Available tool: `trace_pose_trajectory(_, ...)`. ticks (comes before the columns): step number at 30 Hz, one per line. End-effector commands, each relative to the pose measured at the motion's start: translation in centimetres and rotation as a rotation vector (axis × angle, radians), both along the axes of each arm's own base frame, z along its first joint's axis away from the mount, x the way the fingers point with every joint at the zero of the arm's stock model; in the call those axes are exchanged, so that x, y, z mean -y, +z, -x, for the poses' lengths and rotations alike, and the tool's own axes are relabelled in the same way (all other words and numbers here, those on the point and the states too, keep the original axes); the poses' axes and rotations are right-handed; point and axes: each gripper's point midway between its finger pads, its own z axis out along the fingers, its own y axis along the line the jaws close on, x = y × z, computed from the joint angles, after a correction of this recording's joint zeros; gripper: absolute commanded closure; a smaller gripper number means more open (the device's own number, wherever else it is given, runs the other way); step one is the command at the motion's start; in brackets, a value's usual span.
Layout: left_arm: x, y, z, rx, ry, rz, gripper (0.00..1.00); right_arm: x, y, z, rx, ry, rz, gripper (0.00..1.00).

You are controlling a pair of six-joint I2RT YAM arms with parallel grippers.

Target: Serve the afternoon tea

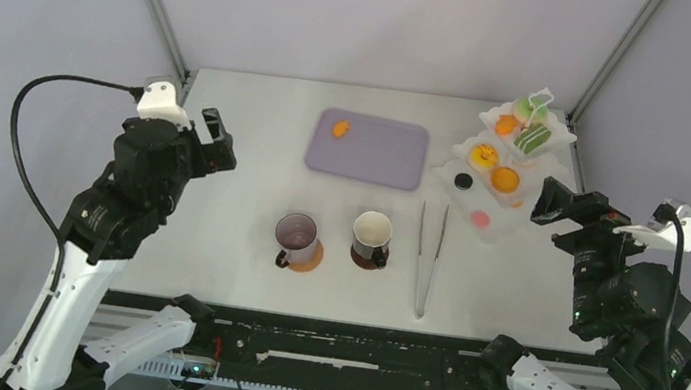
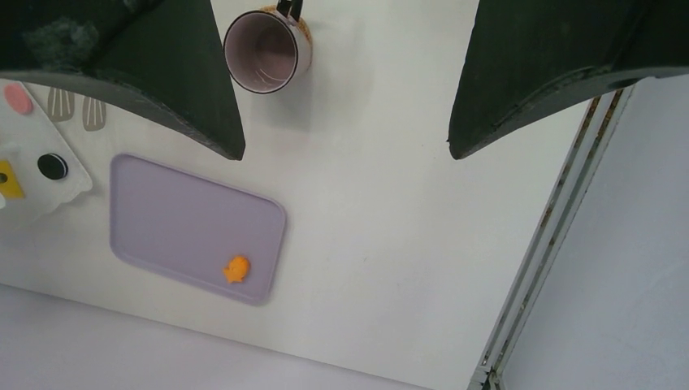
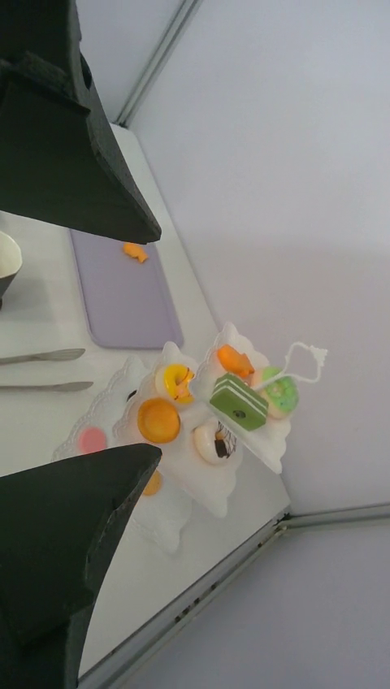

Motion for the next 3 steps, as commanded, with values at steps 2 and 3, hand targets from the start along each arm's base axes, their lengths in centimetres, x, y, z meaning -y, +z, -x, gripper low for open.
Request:
trace_pose_trajectory(2,0.05,0.56,-0.70,0.035,-0.004,-0.015,0.00,0.46,-0.13,-0.18,-0.012,-0.036,0.036,0.00)
trace_pose_trajectory(3,0.03,0.60,-0.61,0.038,-0.005,-0.015,0.00,0.45,-0.12,-0.21,-0.012,-0.037,0.035,0.00)
